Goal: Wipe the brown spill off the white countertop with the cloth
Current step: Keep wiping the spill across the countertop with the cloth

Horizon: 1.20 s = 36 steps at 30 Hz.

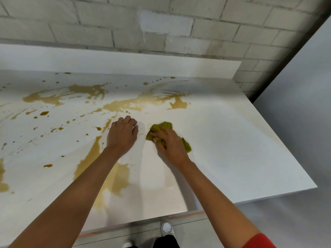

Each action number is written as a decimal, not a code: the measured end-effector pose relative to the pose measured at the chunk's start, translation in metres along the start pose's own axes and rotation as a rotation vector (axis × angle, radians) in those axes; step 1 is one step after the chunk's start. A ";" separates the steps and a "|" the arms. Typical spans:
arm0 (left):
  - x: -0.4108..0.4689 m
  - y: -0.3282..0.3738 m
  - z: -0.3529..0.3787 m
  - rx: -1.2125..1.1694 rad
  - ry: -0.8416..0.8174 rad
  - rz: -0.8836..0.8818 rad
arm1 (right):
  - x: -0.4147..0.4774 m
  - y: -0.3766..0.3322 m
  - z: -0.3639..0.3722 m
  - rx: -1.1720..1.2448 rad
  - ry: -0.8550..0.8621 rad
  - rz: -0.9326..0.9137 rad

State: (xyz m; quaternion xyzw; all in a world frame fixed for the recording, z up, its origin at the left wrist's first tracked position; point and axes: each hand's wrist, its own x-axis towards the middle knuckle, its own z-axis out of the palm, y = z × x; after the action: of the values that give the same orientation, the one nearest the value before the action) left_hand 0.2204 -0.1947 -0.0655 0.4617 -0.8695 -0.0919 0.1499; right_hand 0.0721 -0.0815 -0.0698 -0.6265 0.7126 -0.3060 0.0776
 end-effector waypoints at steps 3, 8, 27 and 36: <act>0.002 0.000 0.000 0.005 0.019 -0.001 | -0.020 0.027 -0.022 -0.018 -0.043 -0.035; 0.001 0.004 0.003 0.024 0.008 -0.038 | 0.024 0.068 -0.040 -0.103 0.095 0.180; 0.000 0.051 0.017 -0.078 0.081 0.000 | -0.005 0.067 -0.074 -0.070 0.109 0.435; 0.002 0.052 0.025 -0.072 0.017 0.095 | -0.095 0.077 -0.095 -0.204 0.432 0.728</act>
State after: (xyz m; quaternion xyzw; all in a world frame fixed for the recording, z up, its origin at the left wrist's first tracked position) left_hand 0.1698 -0.1671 -0.0733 0.4149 -0.8852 -0.1117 0.1781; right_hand -0.0208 0.0426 -0.0603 -0.2604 0.9134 -0.3110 -0.0327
